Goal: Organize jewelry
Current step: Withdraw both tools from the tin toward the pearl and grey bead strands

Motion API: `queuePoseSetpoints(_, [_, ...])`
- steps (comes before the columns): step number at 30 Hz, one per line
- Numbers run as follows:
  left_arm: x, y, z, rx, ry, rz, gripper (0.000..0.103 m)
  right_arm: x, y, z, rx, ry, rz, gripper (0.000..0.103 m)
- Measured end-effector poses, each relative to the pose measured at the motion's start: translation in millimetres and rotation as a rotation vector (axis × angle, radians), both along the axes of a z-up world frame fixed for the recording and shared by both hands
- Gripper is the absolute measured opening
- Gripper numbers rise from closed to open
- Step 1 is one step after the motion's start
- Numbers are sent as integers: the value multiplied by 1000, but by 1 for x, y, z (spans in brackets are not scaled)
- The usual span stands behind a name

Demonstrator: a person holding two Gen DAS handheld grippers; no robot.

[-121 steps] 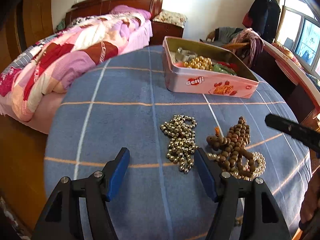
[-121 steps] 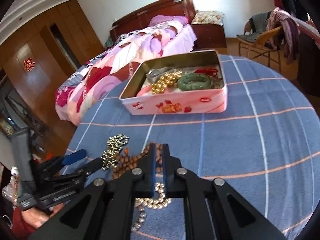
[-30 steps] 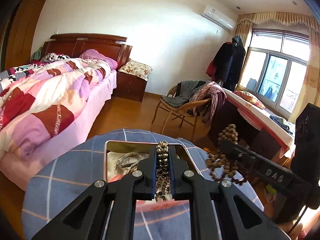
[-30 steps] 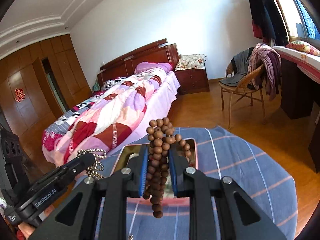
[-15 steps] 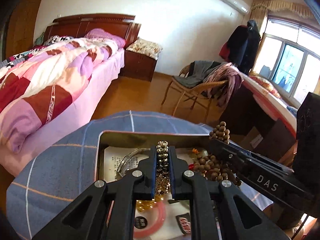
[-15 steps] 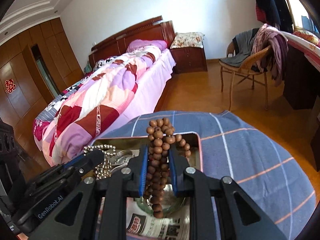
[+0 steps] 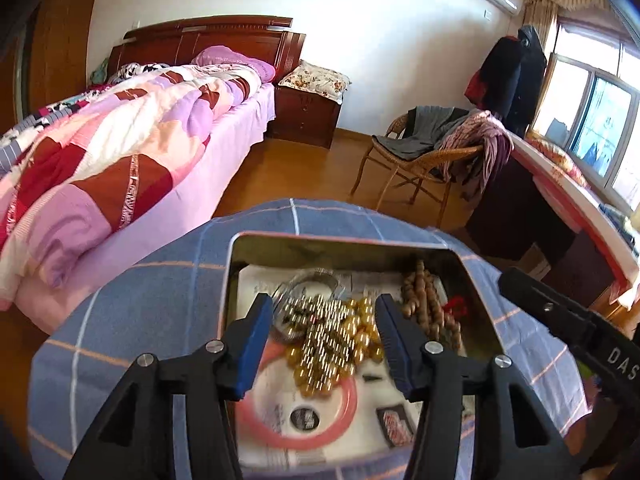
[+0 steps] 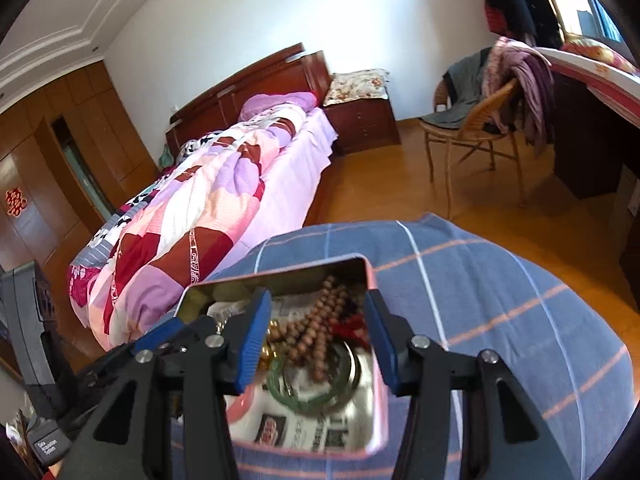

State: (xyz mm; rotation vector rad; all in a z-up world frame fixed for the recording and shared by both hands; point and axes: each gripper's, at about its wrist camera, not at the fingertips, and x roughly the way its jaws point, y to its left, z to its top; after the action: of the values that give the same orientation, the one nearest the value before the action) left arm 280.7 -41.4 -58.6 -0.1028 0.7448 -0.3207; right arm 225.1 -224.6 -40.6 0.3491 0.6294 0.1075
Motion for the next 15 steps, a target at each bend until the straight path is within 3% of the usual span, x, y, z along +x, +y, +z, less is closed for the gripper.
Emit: queuePoseSetpoints(15, [-76,13,10,126,-1,6,54,-74,17,-6,-8,49,30,53])
